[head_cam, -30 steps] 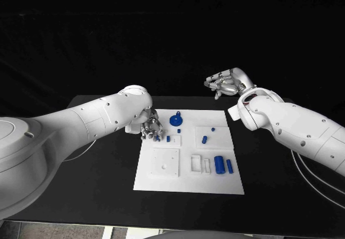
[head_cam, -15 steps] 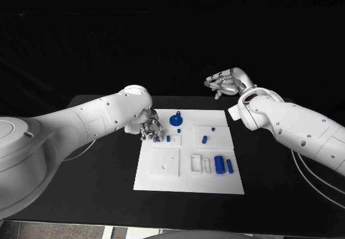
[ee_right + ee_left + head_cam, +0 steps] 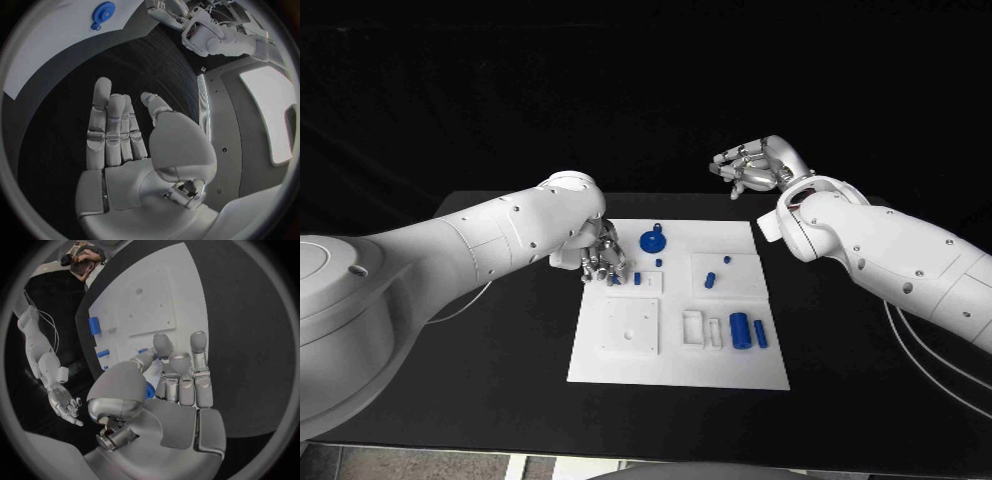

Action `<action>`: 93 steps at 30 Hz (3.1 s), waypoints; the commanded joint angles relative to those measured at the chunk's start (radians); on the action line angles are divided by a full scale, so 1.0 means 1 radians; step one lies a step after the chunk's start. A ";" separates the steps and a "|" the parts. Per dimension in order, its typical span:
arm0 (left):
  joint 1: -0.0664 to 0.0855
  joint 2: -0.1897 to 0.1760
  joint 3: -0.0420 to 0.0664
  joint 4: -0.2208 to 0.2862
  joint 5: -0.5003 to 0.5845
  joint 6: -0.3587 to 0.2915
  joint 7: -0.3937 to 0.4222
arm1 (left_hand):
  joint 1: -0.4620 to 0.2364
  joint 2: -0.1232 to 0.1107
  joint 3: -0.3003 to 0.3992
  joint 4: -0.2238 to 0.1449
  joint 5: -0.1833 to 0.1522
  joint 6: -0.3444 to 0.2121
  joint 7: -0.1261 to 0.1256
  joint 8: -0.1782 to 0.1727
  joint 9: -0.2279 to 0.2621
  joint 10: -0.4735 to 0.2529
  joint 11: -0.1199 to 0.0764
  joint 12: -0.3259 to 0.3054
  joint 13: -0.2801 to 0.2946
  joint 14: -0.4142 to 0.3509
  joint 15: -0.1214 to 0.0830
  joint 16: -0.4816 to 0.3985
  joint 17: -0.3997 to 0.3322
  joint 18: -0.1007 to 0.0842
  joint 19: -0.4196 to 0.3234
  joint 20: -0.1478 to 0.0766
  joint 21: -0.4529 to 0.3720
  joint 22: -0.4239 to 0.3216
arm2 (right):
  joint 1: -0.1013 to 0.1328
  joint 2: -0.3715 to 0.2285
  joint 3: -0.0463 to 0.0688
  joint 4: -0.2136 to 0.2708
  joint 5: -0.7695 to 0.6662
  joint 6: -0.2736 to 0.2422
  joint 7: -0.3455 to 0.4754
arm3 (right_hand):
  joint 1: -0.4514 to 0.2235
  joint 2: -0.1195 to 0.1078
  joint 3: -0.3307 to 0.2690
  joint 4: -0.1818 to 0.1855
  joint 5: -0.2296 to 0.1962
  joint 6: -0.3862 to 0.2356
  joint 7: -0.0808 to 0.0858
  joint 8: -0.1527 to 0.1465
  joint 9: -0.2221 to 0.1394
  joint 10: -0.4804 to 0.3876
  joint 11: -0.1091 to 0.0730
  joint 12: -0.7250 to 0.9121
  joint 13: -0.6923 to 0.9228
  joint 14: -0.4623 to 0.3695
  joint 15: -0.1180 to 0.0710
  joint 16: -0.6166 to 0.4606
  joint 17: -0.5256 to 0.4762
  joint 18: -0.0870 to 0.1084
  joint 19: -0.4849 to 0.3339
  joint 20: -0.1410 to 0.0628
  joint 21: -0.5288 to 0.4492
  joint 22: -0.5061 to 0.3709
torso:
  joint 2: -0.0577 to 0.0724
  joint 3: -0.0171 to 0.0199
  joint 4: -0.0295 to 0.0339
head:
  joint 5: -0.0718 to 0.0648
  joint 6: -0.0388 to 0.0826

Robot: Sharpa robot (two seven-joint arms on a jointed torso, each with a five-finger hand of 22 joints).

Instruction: Assemble the parts on the task board

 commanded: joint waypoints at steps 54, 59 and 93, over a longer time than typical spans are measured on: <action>-0.027 0.047 -0.004 -0.073 -0.011 -0.057 0.004 | 0.055 0.004 -0.288 0.015 -0.085 0.020 -0.026 -0.083 -0.338 -0.014 0.012 -0.004 -0.004 -0.016 0.003 -0.019 -0.045 -0.022 0.015 -0.001 -0.032 0.017 | 0.000 0.003 0.000 0.007 -0.002 0.011 0.007 | 0.003 -0.011 0.001 0.000 0.008 -0.008 0.004 -0.005 -0.001 -0.006 0.003 0.004 -0.002 -0.010 0.000 0.003 -0.002 0.010 0.028 0.005 0.004 0.000 | 0.000 0.0000 0.0005 | -0.009 -0.003; -0.027 0.044 -0.004 -0.074 -0.012 -0.064 0.004 | 0.062 0.003 -0.303 0.023 -0.084 0.016 -0.026 -0.067 -0.352 -0.013 0.011 -0.004 -0.004 -0.015 0.001 -0.019 -0.045 -0.024 0.018 -0.003 -0.035 0.018 | 0.000 0.002 0.000 0.007 -0.002 0.011 0.006 | 0.003 -0.011 0.001 0.000 0.008 -0.008 0.004 -0.005 -0.001 -0.006 0.003 0.004 -0.002 -0.010 0.000 0.003 -0.002 0.010 0.028 0.005 0.004 0.000 | 0.000 0.0002 0.0001 | -0.009 -0.003; -0.027 0.024 -0.003 -0.070 0.003 -0.018 -0.012 | 0.035 -0.055 -0.499 0.089 -0.129 0.006 -0.015 -0.040 -0.346 -0.020 0.017 -0.004 -0.003 -0.025 0.005 -0.018 -0.045 -0.024 0.014 -0.002 -0.040 0.018 | 0.000 -0.002 0.000 0.008 -0.002 0.015 0.008 | 0.005 -0.011 0.000 0.002 0.010 -0.010 0.005 -0.005 -0.001 -0.006 0.003 0.004 -0.002 -0.010 0.001 0.002 -0.002 0.010 0.028 0.005 0.003 -0.001 | -0.001 -0.0001 0.0008 | -0.012 -0.003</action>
